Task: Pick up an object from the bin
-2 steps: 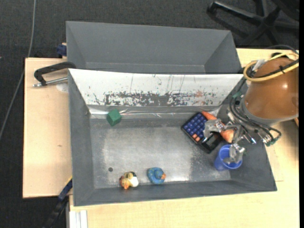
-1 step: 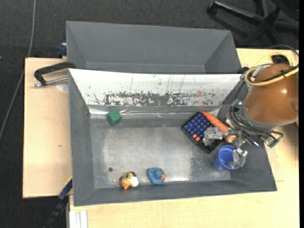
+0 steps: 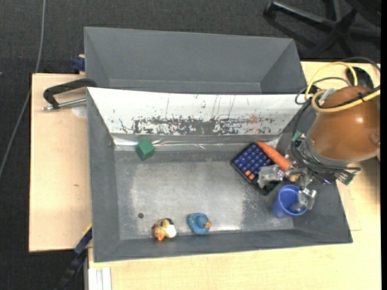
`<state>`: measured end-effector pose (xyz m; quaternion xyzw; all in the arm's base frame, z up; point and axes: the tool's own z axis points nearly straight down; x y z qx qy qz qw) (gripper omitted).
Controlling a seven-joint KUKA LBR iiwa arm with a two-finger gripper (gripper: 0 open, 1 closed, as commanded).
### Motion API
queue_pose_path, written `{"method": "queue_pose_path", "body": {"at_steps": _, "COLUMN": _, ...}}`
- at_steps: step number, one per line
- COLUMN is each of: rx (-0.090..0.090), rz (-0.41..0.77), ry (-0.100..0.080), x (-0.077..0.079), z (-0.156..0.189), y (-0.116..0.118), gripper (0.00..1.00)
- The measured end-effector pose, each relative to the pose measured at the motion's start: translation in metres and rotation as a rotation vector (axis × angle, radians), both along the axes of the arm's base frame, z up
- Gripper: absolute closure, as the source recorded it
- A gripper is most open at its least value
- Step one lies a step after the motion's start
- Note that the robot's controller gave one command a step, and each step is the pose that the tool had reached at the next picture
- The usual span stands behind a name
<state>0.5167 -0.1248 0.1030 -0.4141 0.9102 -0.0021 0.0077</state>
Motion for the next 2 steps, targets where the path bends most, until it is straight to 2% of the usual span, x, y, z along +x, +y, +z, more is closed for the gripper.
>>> {"method": "queue_pose_path", "body": {"at_steps": 1, "rx": 0.003, "rz": 0.144, "ry": 0.011, "x": 0.0171, "z": -0.0309, "y": -0.0145, "gripper": 1.00}}
{"method": "queue_pose_path", "body": {"at_steps": 2, "rx": 0.004, "rz": 0.144, "ry": 0.011, "x": 0.0170, "z": -0.0311, "y": -0.0146, "gripper": 1.00}}
